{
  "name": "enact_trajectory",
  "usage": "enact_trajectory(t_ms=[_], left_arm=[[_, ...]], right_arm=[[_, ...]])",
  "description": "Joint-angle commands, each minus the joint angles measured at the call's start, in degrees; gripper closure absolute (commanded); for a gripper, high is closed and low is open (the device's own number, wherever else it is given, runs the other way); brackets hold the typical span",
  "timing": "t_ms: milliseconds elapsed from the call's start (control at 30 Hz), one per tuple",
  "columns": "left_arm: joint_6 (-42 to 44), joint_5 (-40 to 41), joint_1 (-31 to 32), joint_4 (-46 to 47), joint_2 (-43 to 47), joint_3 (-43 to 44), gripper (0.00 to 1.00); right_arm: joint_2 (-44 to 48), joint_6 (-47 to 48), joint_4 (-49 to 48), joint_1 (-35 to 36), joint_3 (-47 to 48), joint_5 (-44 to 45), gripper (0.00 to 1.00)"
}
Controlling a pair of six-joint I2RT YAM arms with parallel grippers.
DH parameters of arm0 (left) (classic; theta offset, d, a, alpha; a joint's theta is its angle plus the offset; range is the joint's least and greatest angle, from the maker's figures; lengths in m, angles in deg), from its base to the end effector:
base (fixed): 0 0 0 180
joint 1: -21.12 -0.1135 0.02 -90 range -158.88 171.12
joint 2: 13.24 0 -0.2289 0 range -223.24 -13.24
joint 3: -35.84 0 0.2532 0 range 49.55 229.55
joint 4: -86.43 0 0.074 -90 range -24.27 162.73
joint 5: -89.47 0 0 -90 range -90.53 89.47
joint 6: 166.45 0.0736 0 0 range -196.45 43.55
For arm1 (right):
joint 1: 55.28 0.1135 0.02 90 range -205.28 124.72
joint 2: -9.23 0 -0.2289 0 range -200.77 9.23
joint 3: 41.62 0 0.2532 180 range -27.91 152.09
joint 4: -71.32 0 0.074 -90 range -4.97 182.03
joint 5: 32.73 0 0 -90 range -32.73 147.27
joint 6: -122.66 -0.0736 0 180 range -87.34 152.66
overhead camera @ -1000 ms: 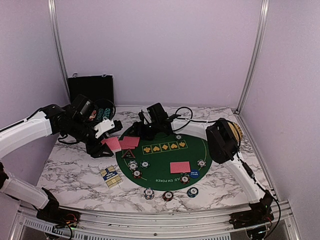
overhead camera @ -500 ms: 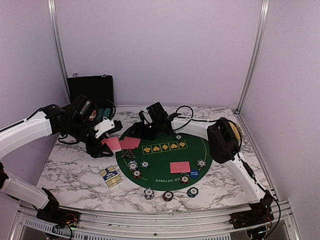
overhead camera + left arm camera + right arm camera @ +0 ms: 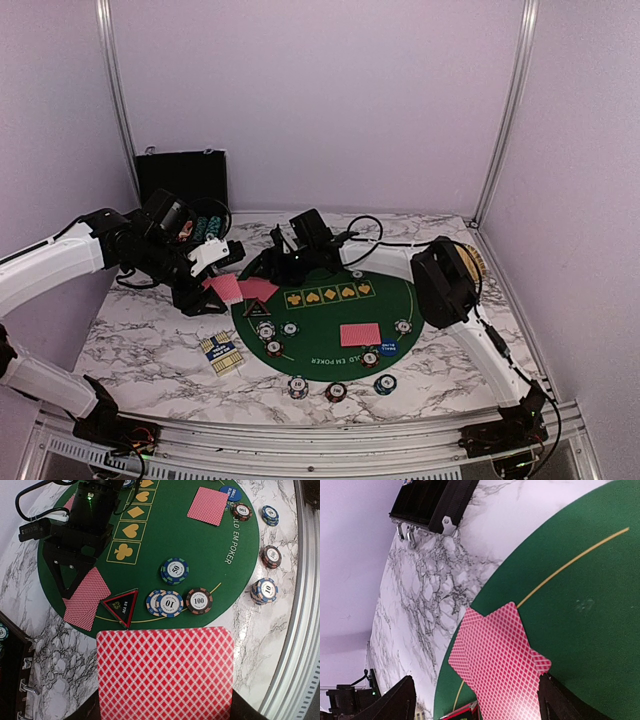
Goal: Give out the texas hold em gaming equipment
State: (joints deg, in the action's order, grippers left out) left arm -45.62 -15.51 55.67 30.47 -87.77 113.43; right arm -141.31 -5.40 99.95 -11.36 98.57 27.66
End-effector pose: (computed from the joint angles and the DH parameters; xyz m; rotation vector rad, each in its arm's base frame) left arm 0.2357 -0.1854 0.2319 1.4322 2.0291 -0.3531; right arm 0.3894 0.4255 0.0938 -0.4407 2.4694 1.2755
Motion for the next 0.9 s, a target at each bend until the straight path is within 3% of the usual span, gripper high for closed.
enact_trajectory(t_ms=[0,500,867], left_arm=[[-0.3,-1.1,-0.3,0.8,0.9,0.9,1.00],[-0.4,-1.0,-0.3,0.7,1.2,0.7,1.00],[-0.2,-0.7,-0.3,0.7,1.2,0.6,1.00]], right_arm=[[-0.8,-2.3,-1.5,1.3,0.1,-3.6,0.18],[1.4,-2.7,-3.8,-1.9,0.9,-4.0,0.18],[-6.1,-4.6,-5.2,-2.4,6.6,-5.0,0.17]])
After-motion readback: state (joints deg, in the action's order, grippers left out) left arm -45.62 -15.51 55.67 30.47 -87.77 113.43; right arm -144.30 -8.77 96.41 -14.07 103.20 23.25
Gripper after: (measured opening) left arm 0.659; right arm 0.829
